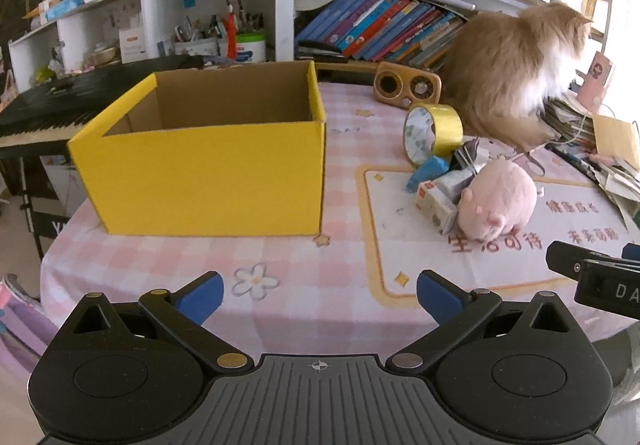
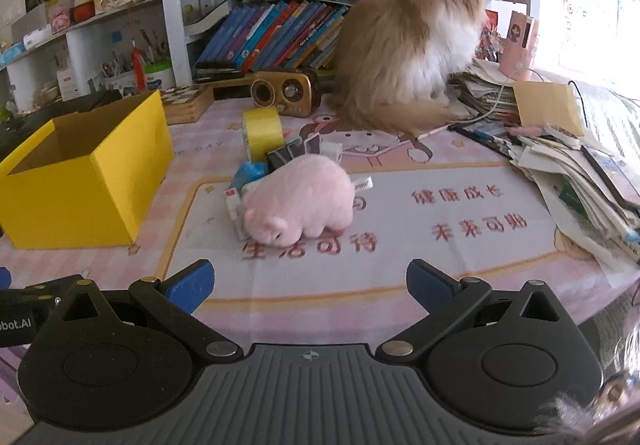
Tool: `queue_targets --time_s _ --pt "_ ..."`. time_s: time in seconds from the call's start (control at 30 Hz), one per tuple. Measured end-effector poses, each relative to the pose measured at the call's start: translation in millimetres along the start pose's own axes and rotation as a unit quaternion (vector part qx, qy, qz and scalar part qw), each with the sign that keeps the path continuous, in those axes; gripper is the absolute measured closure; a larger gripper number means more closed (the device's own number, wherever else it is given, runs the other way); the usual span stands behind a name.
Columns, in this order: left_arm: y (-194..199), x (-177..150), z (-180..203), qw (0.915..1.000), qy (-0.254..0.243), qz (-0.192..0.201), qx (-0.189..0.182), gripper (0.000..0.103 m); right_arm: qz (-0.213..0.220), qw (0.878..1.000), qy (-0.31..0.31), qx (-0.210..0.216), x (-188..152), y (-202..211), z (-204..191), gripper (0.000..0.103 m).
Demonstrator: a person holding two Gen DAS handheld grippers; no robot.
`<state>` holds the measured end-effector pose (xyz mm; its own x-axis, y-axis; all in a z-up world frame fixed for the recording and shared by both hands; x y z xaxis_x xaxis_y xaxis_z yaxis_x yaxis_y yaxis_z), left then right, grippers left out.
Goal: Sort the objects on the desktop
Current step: 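Grasp the pink plush pig with the right gripper while the left approaches the small white box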
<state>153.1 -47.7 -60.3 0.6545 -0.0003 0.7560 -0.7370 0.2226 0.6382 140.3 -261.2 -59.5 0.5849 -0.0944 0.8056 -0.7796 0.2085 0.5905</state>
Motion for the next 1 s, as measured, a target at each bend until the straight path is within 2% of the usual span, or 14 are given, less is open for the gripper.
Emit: queue_targets --time_s 0.4,1.0 --pt "-29 15 13 0.9991 0.025 -0.013 0.032 0.0 -0.023 0.999 0.024 0.04 27 -52 8 0.0" --pt "-38 19 13 0.9888 0.074 -0.026 0.127 0.0 -0.073 0.988 0.07 0.113 42 -128 -11 0.0"
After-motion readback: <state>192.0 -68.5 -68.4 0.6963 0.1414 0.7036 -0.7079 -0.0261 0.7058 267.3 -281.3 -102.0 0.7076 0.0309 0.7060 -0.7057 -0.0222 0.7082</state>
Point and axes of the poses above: each gripper's, at about its wrist camera, not at the fingertips, and y roughly against the way its jaws point, z to its right, x to its top, the point moved 8 cm from there along -y, roughly the way its jaws point, and after that the axes turned 10 degrees about -x, right-handed, at the moved point
